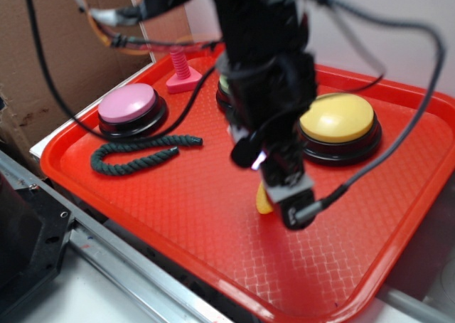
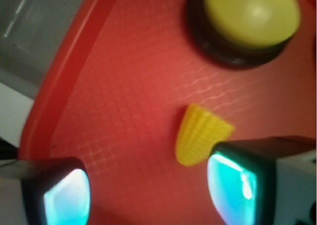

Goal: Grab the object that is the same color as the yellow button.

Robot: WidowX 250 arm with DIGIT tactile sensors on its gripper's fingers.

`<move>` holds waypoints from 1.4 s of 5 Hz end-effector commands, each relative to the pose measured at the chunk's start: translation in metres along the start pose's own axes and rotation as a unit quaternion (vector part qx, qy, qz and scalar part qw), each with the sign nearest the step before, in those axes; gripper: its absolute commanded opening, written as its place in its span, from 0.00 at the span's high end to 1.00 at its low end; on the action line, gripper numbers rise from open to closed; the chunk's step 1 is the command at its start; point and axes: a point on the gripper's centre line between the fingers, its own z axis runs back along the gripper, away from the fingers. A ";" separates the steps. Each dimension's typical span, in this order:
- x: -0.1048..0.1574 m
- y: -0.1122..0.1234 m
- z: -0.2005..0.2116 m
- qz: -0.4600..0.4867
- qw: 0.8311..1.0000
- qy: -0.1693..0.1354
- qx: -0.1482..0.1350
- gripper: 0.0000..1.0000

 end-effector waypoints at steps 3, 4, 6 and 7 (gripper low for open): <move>0.024 0.015 -0.002 0.093 0.995 -0.027 -0.039 0.00; 0.023 0.015 -0.007 0.093 0.995 0.006 -0.031 0.00; 0.020 0.010 -0.027 0.054 0.996 0.074 0.001 0.00; 0.025 0.014 -0.030 0.045 0.995 0.086 0.004 0.00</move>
